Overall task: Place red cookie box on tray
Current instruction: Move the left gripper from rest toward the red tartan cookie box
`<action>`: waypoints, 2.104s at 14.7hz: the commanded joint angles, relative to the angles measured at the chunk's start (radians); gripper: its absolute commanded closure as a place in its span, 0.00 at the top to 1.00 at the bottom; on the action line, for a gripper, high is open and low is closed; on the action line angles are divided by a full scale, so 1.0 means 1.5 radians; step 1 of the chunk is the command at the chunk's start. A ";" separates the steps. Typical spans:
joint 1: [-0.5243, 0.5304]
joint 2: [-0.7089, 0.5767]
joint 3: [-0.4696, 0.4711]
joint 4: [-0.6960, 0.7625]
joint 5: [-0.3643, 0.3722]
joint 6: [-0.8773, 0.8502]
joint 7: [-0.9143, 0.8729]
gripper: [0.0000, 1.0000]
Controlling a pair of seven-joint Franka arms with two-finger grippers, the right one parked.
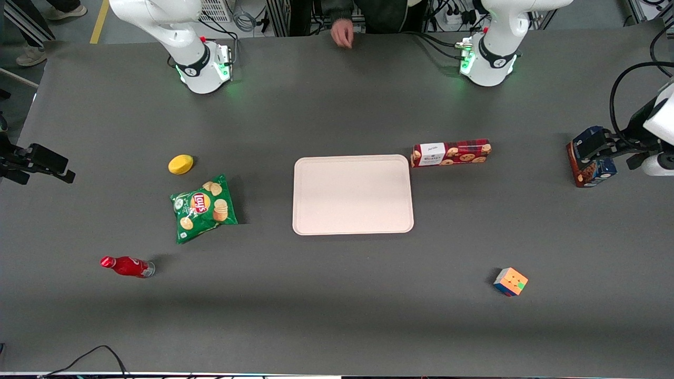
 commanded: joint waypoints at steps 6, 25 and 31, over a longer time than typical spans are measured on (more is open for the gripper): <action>0.002 -0.006 0.003 0.012 0.012 -0.018 0.008 1.00; -0.005 -0.054 -0.010 -0.068 0.000 -0.087 -0.004 1.00; -0.005 -0.207 -0.072 -0.322 -0.031 0.013 -0.063 1.00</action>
